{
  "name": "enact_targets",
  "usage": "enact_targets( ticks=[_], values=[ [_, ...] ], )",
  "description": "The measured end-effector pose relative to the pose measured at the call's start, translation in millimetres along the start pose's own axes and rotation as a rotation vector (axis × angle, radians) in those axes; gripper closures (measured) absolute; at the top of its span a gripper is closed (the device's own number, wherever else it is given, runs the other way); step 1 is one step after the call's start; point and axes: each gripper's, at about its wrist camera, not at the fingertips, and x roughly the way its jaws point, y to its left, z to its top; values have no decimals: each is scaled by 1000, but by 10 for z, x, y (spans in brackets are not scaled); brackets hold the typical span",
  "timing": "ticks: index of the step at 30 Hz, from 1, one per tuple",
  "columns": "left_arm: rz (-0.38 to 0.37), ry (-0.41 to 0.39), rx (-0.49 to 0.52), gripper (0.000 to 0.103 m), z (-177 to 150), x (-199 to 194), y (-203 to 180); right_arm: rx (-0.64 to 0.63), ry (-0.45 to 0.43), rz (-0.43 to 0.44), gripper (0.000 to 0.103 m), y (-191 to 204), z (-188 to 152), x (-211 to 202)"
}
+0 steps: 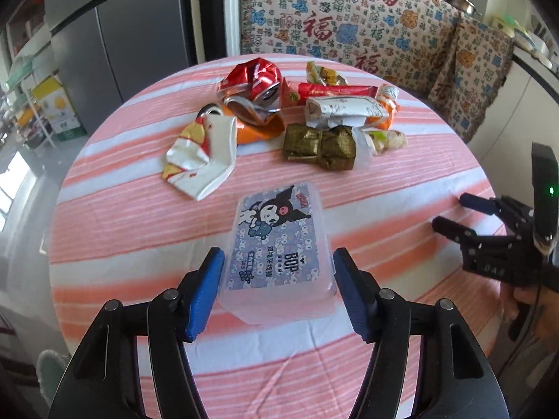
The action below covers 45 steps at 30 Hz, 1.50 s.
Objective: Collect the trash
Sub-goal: 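Lift the clear box with the left tool while the right tool grasps the gold wrapper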
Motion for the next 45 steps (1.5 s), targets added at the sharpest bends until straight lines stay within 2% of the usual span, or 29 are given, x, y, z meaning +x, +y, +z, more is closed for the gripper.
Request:
enact_targets(
  ticks=[4,7,13,18,21,22,23,26,28,31,33,36,38,39,40,41,45],
  values=[
    [4,-4,5,36,-152,58,10,-1,-4,5,26,41,29,21],
    [-6,-2,3,27,-190,171,47,-10,-4,33,26,109,76,48],
    [-14,-21,-19,25,-234,257,100,45,-9,167,28,240,337,191],
    [24,-34,23,25,-252,279,40,123,-25,273,36,407,646,388],
    [26,-35,27,24,-265,280,34,122,-32,281,46,527,743,501],
    [24,-34,24,24,-263,280,39,112,-41,276,67,558,755,513],
    [22,-33,21,24,-261,281,44,102,-48,273,74,579,759,510],
    [18,-30,5,24,-250,284,65,72,-64,240,75,591,699,368],
    [13,-27,-7,24,-244,284,82,52,-58,179,75,560,595,214],
    [6,-22,-25,23,-244,275,100,18,-24,72,74,441,343,-15],
    [5,-19,-33,23,-248,270,106,5,18,37,74,351,157,-134],
    [5,-18,-37,23,-260,260,113,16,60,91,71,279,-68,-279],
    [5,-18,-37,23,-262,259,117,0,109,179,70,312,-189,-322],
    [5,-17,-37,23,-265,257,120,-14,123,216,65,348,-252,-345],
    [4,-16,-35,23,-264,258,122,-34,114,222,52,373,-286,-392],
    [3,-16,-34,23,-266,259,124,-59,106,220,44,387,-306,-441],
    [-10,-8,-32,23,-278,250,150,-155,61,199,44,373,-251,-619]
  ],
)
